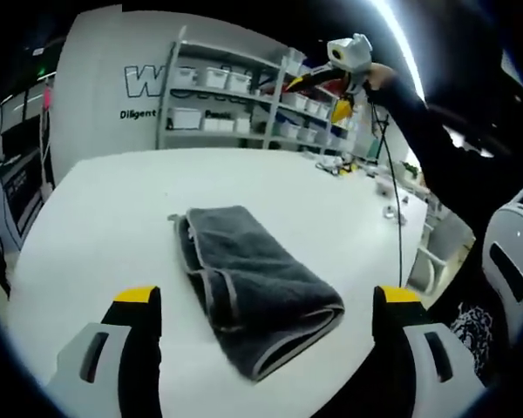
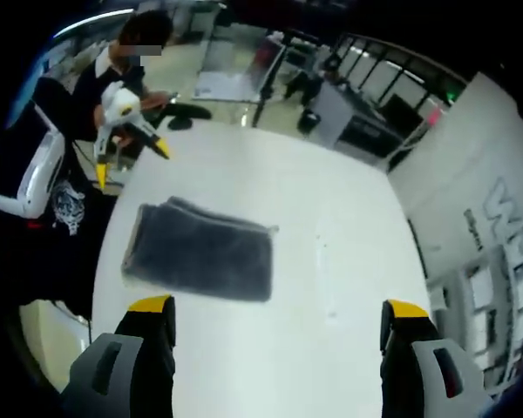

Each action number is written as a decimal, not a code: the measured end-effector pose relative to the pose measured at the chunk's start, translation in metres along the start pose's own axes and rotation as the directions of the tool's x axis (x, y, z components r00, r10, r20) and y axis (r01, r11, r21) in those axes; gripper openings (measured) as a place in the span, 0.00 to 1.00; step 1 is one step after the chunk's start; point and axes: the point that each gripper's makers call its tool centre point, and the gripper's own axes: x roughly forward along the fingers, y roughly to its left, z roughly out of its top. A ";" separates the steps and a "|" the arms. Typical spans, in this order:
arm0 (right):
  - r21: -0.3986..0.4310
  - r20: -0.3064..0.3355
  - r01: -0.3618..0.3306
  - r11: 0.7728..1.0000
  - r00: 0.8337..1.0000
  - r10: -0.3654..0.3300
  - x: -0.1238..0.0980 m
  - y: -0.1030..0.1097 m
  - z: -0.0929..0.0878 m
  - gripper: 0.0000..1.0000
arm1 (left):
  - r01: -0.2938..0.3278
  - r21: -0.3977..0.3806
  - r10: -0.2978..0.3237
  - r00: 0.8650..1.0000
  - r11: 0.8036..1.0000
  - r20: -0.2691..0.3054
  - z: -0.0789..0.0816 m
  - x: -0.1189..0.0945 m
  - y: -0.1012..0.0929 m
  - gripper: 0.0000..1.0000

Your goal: Open the folded towel by lifting each exposed corner and separating the folded layers until the towel lies flat within the target outline without major curled edges

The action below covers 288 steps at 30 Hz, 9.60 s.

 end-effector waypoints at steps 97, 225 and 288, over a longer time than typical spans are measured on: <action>-0.566 -0.198 -0.262 0.782 0.964 0.180 0.105 -0.008 0.102 0.76 | -0.190 -0.271 0.218 0.973 0.943 0.076 -0.023 -0.011 0.034 0.92; -0.475 -0.307 -0.479 0.738 0.876 0.371 0.253 0.026 0.039 0.47 | 0.138 -0.489 -0.096 0.989 0.861 0.110 -0.063 0.079 0.020 0.08; -0.376 -0.297 -0.557 0.741 0.830 0.473 0.317 0.038 0.017 0.33 | 0.182 -0.624 -0.098 0.981 0.760 0.167 -0.056 0.070 0.015 0.05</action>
